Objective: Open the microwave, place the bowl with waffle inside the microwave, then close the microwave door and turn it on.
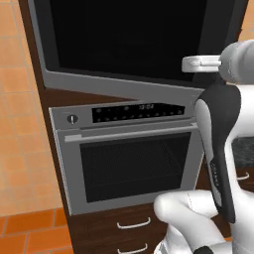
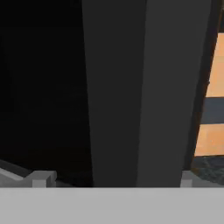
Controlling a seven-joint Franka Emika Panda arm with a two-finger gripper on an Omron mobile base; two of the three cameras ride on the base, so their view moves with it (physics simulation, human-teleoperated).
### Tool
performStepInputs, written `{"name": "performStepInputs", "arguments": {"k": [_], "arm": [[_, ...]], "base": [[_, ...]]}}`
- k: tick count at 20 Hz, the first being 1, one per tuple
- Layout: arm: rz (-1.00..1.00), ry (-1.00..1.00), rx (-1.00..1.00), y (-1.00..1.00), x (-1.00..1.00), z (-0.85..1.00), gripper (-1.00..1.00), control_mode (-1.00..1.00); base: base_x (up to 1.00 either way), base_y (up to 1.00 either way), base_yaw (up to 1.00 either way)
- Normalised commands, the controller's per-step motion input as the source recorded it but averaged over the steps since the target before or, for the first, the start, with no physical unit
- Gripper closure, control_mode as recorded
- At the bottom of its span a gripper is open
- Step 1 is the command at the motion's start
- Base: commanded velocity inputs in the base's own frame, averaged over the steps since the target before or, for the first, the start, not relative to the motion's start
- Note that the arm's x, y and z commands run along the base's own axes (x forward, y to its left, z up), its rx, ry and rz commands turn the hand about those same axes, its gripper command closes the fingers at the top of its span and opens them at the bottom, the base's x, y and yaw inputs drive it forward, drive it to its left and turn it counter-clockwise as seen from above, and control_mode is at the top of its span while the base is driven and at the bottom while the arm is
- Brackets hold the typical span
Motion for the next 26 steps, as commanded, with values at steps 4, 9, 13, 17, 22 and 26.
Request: {"name": "performStepInputs", "arguments": {"k": [4, 9, 13, 17, 22, 26], "arm": [[0.22, -0.33, 0.0, -0.1, 0.52, 0.41, -1.0, -1.0], [0.1, -0.11, -0.03, 0.0, 0.68, 0.34, -1.0, -1.0], [0.0, 0.0, -0.11, 0.04, 0.65, 0.54, -1.0, -1.0], [0.0, 0.04, -0.12, 0.13, 0.68, 0.53, -1.0, -1.0], [-0.02, 0.06, -0.13, 0.05, 0.78, 0.3, -1.0, -1.0], [-0.09, 0.05, -0.15, 0.14, 0.99, 0.25, -1.0, -1.0]], "base": [[0.0, 0.0, 0.0], [0.0, 0.0, 0.0], [0.0, 0.0, 0.0], [0.0, 0.0, 0.0], [0.0, 0.0, 0.0], [0.0, 0.0, 0.0]]}}
